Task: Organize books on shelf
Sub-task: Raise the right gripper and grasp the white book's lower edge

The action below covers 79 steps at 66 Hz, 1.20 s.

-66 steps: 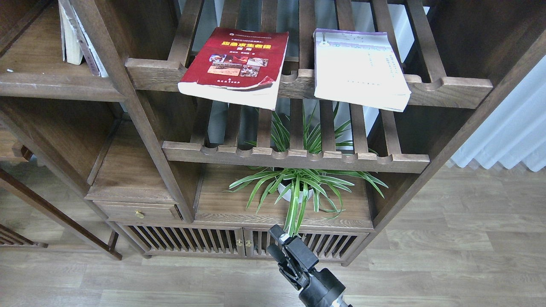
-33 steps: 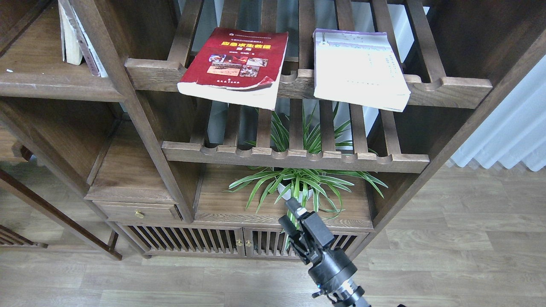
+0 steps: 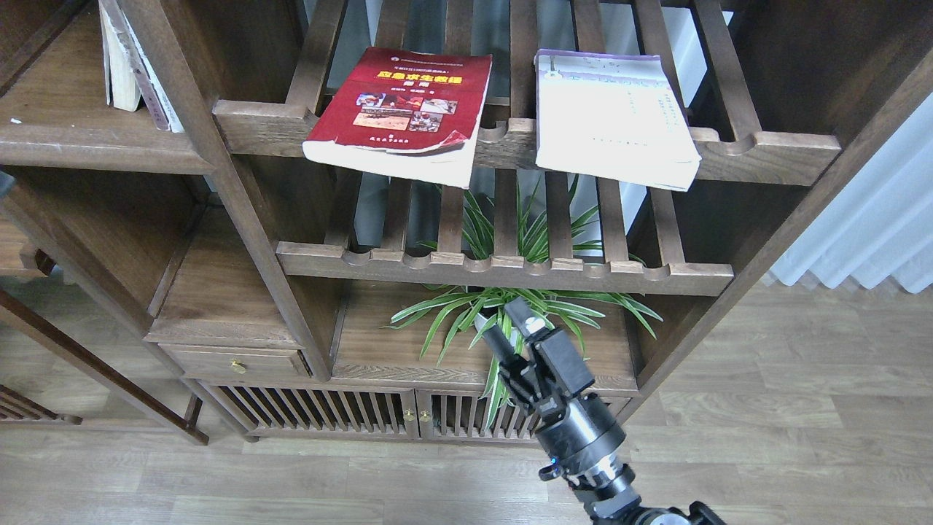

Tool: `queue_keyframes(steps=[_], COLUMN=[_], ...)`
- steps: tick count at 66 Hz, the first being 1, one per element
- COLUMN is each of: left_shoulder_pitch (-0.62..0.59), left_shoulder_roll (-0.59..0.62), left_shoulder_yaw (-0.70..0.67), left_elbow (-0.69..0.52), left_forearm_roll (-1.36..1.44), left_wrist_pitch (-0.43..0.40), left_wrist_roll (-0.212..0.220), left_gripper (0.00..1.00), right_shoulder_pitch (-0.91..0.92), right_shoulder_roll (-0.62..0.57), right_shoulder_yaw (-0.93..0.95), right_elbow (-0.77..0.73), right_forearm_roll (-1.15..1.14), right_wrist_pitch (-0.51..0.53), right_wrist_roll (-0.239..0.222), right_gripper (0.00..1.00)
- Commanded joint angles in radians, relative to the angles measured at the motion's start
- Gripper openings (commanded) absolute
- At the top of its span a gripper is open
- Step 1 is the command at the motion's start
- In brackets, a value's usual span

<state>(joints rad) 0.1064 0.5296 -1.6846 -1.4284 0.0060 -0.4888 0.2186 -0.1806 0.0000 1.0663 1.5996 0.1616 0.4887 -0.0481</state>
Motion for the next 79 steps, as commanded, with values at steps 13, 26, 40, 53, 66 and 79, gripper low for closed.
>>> queue_keyframes(steps=[13, 26, 40, 53, 66, 79], left_shoulder_pitch=[0.001, 0.001, -0.002, -0.008, -0.011, -0.011], left_shoulder_roll=[0.000, 0.000, 0.001, 0.006, 0.009, 0.010], left_shoulder_yaw=[-0.012, -0.010, -0.013, -0.014, -0.015, -0.029], left_elbow=[0.022, 0.028, 0.029, 0.036, 0.037, 0.036], left_forearm_roll=[-0.001, -0.001, -0.001, -0.011, -0.014, -0.014], left_wrist_pitch=[0.000, 0.000, 0.000, 0.000, 0.000, 0.000], left_wrist_roll=[-0.001, -0.001, -0.001, -0.001, -0.001, -0.002], left_gripper=[1.00, 1.00, 1.00, 1.00, 1.00, 1.00], right_shoulder_pitch=[0.072, 0.127, 0.162, 0.188, 0.230, 0.250], right_shoulder_roll=[0.000, 0.000, 0.000, 0.000, -0.021, -0.049], right_shoulder_yaw=[0.020, 0.090, 0.106, 0.172, 0.213, 0.264], right_elbow=[0.040, 0.043, 0.037, 0.033, 0.010, -0.007], right_forearm_roll=[-0.004, -0.004, -0.004, -0.004, -0.002, 0.003], right_wrist_pitch=[0.000, 0.000, -0.018, -0.094, -0.137, -0.147], right_wrist_roll=[-0.001, -0.004, -0.002, -0.004, -0.004, -0.007], right_gripper=[0.98, 0.98, 0.99, 0.99, 0.99, 0.96])
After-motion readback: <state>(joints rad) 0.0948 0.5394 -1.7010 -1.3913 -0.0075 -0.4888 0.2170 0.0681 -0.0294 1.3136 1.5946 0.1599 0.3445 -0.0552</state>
